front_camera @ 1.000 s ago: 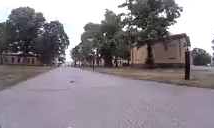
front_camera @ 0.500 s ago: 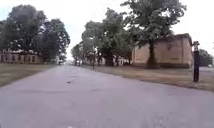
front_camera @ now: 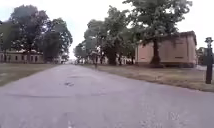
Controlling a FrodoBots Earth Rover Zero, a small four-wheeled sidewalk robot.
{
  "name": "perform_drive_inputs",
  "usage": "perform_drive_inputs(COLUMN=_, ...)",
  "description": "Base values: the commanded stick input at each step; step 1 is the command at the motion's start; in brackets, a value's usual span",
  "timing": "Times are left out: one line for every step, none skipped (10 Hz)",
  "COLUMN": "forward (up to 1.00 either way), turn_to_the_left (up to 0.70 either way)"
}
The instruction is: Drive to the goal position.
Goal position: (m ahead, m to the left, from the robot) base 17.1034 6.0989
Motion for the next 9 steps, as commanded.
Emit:
perform_drive_inputs(forward=0.85, turn_to_the_left=0.09)
perform_drive_inputs(forward=0.85, turn_to_the_left=0.0)
perform_drive_inputs(forward=0.85, turn_to_the_left=0.0)
perform_drive_inputs(forward=0.85, turn_to_the_left=0.0)
perform_drive_inputs(forward=0.85, turn_to_the_left=0.0)
perform_drive_inputs(forward=0.85, turn_to_the_left=0.0)
perform_drive_inputs(forward=0.85, turn_to_the_left=0.0)
perform_drive_inputs(forward=0.85, turn_to_the_left=0.0)
perform_drive_inputs(forward=0.85, turn_to_the_left=0.0)
